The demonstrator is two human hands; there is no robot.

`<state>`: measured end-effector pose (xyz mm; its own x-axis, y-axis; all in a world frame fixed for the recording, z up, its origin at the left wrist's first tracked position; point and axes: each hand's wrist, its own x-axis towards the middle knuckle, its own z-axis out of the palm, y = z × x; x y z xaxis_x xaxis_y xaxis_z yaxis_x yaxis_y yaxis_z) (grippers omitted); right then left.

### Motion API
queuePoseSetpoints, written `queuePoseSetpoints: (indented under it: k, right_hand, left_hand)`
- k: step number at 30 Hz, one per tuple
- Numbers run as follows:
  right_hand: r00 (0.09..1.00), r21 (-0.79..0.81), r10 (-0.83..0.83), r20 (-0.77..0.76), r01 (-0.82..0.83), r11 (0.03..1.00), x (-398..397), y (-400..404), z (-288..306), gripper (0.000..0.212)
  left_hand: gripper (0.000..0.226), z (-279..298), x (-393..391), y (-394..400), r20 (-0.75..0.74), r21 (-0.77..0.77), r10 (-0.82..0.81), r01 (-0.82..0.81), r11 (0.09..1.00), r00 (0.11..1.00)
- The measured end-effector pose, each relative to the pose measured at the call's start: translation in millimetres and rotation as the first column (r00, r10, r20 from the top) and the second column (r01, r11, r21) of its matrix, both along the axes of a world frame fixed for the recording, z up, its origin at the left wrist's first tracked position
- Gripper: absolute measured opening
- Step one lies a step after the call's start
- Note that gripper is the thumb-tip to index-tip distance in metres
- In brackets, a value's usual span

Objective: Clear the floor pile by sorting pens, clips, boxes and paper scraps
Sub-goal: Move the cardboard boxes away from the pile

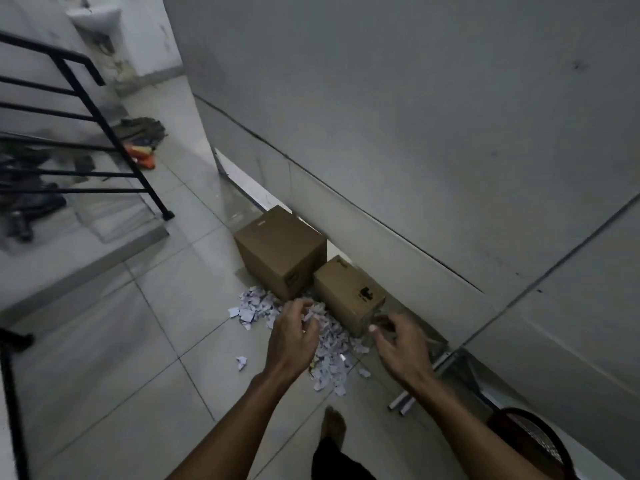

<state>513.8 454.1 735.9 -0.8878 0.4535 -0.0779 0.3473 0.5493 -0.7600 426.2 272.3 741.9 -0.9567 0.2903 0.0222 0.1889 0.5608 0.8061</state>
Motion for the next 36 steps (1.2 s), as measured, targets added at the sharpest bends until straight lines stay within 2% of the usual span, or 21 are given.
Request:
queuePoseSetpoints:
  k: [8,13,16,22,25,28,33,36]
  right_hand:
    - [0.992,-0.105,-0.066,0.107,0.077,0.991,-119,-6,-24,0.028]
    - [0.985,-0.129,-0.101,0.143,0.119,0.984,-175,-10,-29,0.022]
    - [0.974,-0.157,-0.158,0.162,0.184,0.97,-198,-9,-31,0.026]
    - [0.932,-0.189,-0.302,0.203,0.34,0.921,-246,-7,-40,0.023]
    - [0.89,-0.207,-0.397,0.226,0.442,0.873,-260,-9,-41,0.023]
    - [0.819,-0.215,-0.51,0.262,0.565,0.797,-270,-21,-49,0.02]
    - [0.724,-0.237,-0.61,0.322,0.686,0.688,-288,-32,-71,0.011]
    - [0.707,-0.229,-0.601,0.373,0.698,0.678,-296,-35,-91,0.009]
  left_hand:
    - [0.036,5,-127,-7,0.087,-0.066,-0.022,0.028,0.997,0.996]
    - [0.028,2,-193,-3,0.098,-0.094,-0.062,0.071,0.993,0.993]
    - [0.031,0,-222,3,0.124,-0.099,-0.08,0.092,0.991,0.989]
    - [0.029,-17,-290,16,0.205,-0.131,-0.219,0.248,0.96,0.954]
    - [0.03,-26,-321,23,0.252,-0.133,-0.331,0.372,0.919,0.909]
    - [0.031,-38,-356,29,0.31,-0.151,-0.471,0.532,0.833,0.826]
    - [0.031,-72,-404,46,0.369,-0.192,-0.533,0.624,0.757,0.761]
    - [0.033,-97,-420,54,0.39,-0.216,-0.551,0.655,0.724,0.737]
